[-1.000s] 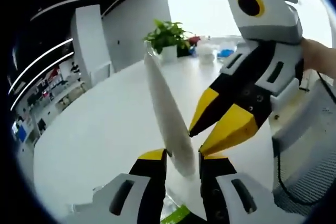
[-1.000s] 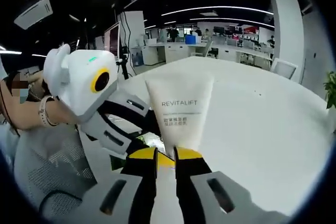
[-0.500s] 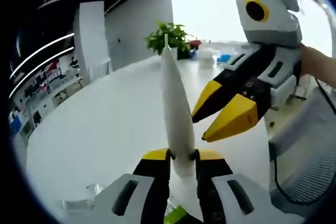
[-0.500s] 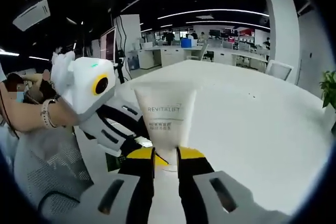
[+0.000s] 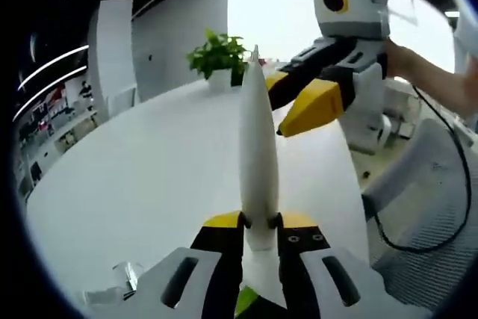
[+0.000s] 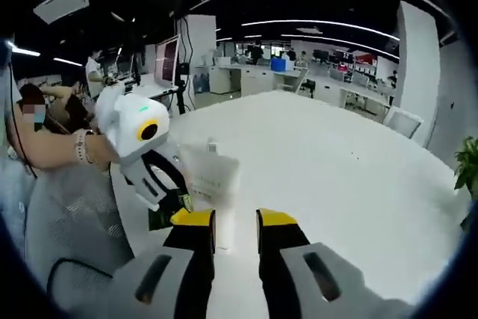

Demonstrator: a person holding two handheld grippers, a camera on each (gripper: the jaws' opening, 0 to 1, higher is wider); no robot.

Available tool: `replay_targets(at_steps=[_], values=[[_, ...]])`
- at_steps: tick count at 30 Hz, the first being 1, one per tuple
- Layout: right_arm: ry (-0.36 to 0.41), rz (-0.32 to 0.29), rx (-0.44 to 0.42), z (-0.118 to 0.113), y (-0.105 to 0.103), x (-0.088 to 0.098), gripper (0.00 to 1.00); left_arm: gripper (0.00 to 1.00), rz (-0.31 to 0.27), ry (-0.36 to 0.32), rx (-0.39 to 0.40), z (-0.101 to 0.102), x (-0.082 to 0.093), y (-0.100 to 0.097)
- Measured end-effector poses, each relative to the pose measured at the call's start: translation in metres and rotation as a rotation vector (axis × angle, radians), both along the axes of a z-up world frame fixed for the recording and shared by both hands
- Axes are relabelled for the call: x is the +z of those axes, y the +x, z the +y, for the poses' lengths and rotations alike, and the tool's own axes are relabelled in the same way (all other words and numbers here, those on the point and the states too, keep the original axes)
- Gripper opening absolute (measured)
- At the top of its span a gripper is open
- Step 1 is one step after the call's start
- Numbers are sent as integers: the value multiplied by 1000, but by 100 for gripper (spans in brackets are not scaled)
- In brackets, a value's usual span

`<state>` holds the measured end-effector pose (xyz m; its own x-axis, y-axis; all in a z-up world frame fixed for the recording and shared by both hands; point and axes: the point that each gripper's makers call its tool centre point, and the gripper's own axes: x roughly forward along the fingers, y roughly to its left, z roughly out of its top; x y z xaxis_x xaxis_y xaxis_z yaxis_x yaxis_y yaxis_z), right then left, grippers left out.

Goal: Arrange the skincare products in the storage area until every visible bottle or jar stands upright without overlapping.

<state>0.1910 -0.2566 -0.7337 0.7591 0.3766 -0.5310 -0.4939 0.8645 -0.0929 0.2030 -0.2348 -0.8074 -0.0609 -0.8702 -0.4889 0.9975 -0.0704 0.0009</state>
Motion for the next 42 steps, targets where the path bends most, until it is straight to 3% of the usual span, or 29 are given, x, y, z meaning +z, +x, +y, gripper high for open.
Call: replay_targets(at_steps=[11, 16, 26, 33, 38, 41, 42], values=[[-154, 54, 258, 22, 9, 21, 23, 12, 9, -10, -37, 3, 0, -6], [-213, 136, 373, 31, 9, 22, 24, 13, 28, -16, -56, 5, 0, -8], [-435, 296, 592, 33, 16, 19, 22, 13, 27, -11, -72, 7, 0, -11], [-464, 365, 667, 49, 15, 0, 18, 13, 33, -13, -73, 8, 0, -11], [-512, 410, 690, 47, 13, -12, 14, 14, 48, -9, -65, 9, -2, -11], [-511, 429, 694, 46, 11, -11, 11, 14, 19, 61, -73, 15, -16, -10], [-509, 436, 702, 46, 10, -12, 9, 14, -21, 111, -85, 19, -25, -10]])
